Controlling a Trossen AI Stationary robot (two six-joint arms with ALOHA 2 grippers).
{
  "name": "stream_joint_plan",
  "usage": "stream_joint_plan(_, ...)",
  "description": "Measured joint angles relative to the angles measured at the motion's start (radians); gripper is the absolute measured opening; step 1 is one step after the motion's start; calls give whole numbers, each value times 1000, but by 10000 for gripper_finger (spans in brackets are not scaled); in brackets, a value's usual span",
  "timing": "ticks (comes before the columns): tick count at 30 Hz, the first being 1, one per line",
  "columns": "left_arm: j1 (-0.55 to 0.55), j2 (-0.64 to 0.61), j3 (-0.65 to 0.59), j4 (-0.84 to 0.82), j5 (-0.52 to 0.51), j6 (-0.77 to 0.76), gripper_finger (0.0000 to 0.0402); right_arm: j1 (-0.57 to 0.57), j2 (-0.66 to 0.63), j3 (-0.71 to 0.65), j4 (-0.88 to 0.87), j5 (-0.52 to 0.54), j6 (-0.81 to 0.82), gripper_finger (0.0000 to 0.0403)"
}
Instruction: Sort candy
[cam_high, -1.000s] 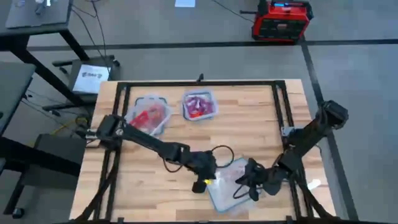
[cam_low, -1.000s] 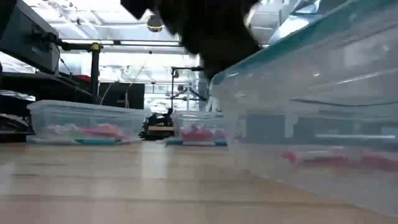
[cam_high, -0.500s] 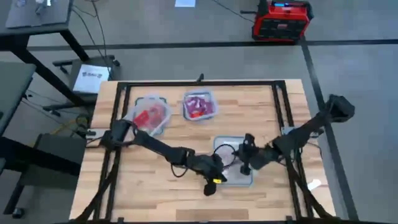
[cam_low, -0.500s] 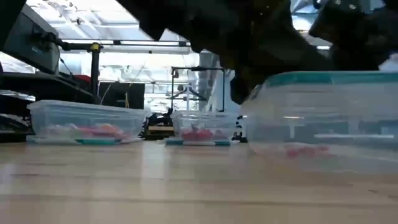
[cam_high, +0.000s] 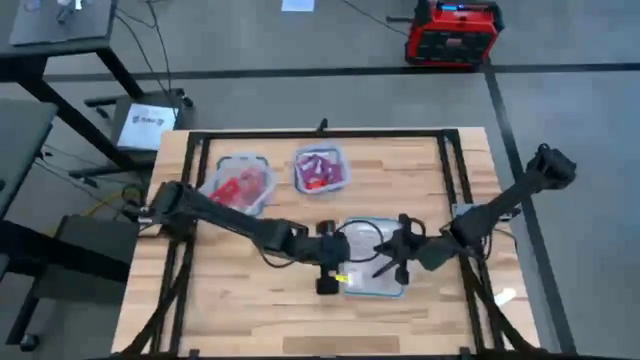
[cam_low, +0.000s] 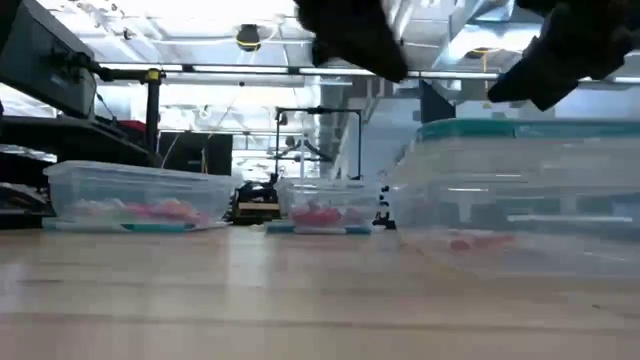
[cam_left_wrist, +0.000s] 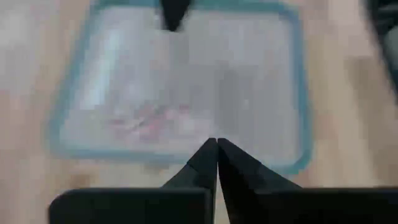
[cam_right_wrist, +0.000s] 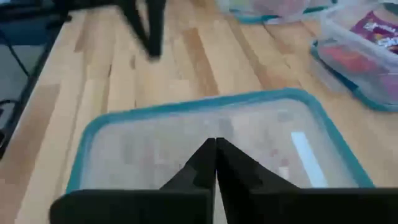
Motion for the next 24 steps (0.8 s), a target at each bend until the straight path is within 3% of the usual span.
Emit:
stream_joint_plan(2,1,-16,-66,-1,-10,-1,0,-12,65,-14,100,-8,-8,0)
stream_joint_plan(5,3,-14,-203,136,3,-20,0,-31,180,-18,223,-10,-36,0)
stream_joint_plan(11,20,-16,-434,612,72,-46,0,-85,369,-16,438,-9,-86,0)
stream_joint_plan(15,34,-1,-478,707,82,-42,0,-102,442,-16,554,0,-144,0)
stream_joint_plan(24,59,60,-477,833,143,-31,0,-116,529,-13,630,-25,-135,0)
